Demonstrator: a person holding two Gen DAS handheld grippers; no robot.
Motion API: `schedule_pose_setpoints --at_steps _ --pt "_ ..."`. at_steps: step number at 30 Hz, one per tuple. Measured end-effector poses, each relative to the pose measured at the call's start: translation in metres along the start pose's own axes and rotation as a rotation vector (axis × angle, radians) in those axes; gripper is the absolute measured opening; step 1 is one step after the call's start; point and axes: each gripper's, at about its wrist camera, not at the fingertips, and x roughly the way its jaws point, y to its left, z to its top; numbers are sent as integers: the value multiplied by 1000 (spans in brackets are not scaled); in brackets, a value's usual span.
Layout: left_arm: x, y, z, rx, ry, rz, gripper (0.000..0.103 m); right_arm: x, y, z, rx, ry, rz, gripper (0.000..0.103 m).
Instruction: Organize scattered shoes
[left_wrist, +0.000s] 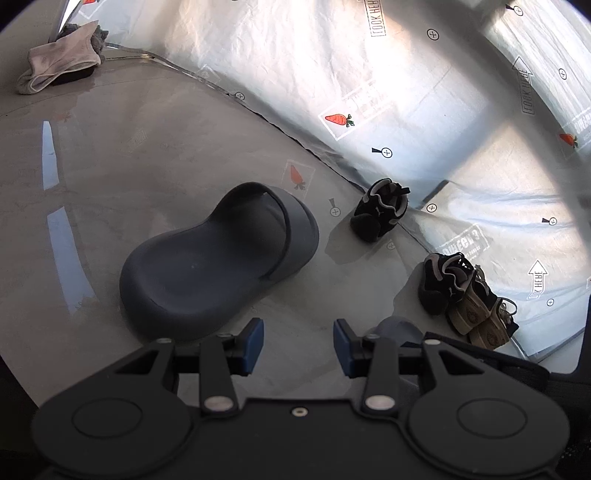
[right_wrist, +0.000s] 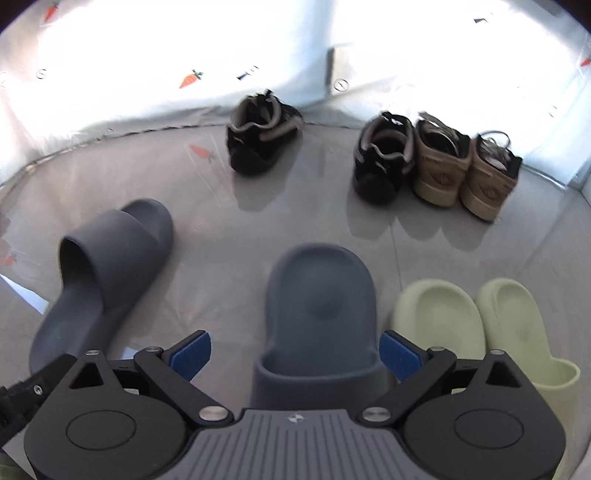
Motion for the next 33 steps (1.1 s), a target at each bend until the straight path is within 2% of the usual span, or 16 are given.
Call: schedule_pose_setpoints --at_steps 6,8,9,11,12,18,25,27,29,33 --pt "-19 17 -9 -39 -26 56 42 8 16 2 -41 15 136 93" --pt "-27 26 -14 -57 -33 85 42 9 22 1 -61 12 187 82" --pt "-29 28 -15 -61 -35 92 42 11 26 1 -72 13 223 79" --pt "-35 34 -19 -70 -43 117 42 16 33 1 -85 18 289 60" --pt "-39 37 -22 -73 -46 131 42 19 37 2 -85 24 318 58" --pt "-43 45 -25 -77 -32 167 42 48 64 22 -48 22 450 58" --pt "-26 43 -17 -51 -12 153 42 79 114 22 -123 37 384 58" --pt "-23 40 -14 -37 -8 145 42 92 112 19 -99 63 384 51" --pt "-21 38 -9 -23 -1 135 42 92 105 18 -103 65 447 32" --pt "-20 36 -6 16 11 129 42 81 95 18 -296 31 435 29"
